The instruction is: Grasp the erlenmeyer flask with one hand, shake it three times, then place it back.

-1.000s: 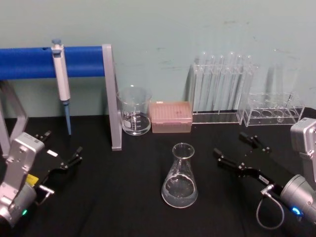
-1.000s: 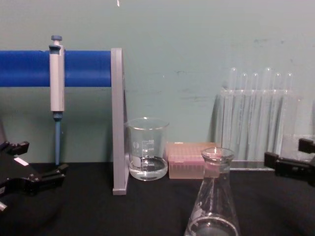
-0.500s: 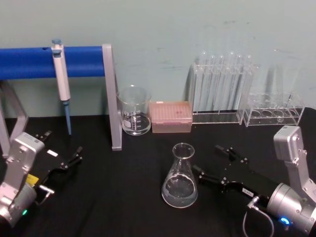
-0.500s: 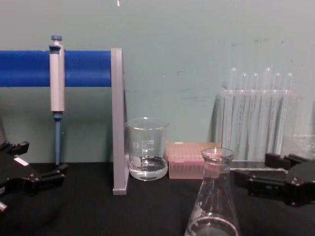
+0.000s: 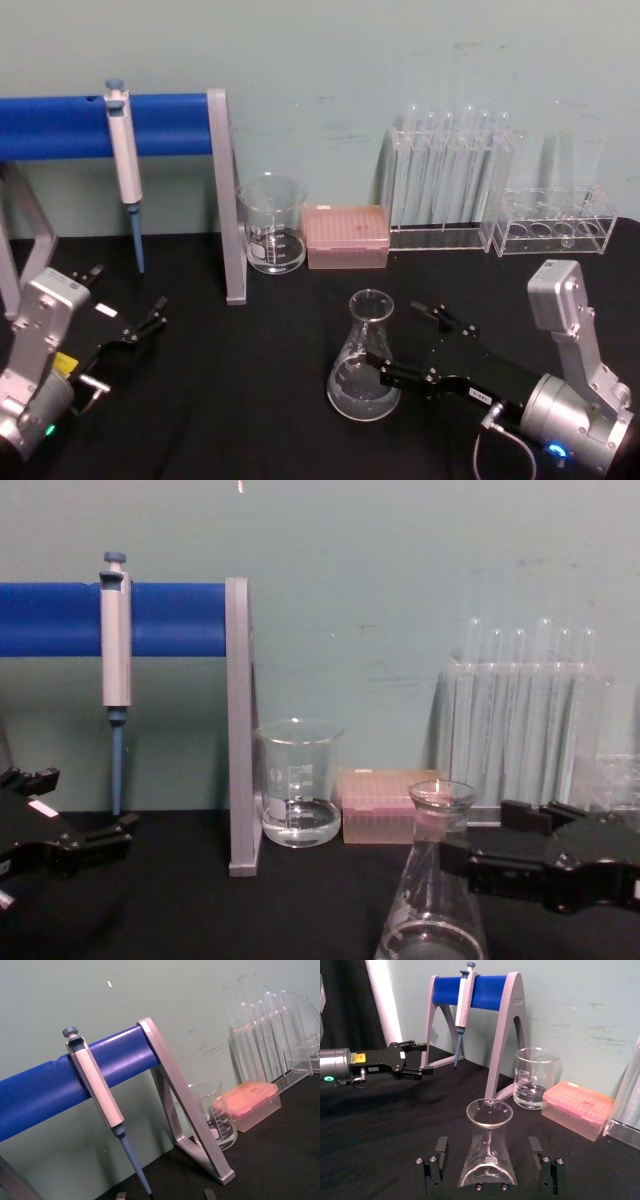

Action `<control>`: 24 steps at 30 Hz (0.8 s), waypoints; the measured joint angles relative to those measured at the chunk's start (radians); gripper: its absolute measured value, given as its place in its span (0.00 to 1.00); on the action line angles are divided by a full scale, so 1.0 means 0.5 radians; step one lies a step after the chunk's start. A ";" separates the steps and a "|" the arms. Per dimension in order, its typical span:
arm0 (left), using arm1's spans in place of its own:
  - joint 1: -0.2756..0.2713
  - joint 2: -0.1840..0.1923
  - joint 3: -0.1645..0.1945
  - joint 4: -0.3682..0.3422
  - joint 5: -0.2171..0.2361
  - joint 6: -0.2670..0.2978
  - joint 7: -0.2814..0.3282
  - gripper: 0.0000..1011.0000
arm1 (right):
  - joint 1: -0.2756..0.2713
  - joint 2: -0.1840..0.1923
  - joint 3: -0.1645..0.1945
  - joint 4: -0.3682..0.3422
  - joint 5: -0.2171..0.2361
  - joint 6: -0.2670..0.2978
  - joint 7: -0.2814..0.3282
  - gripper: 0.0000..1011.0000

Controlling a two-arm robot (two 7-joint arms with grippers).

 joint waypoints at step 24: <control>0.000 0.000 0.000 0.000 0.000 0.000 0.000 0.99 | 0.156 -0.129 -0.065 0.198 -0.114 -0.059 0.047 0.99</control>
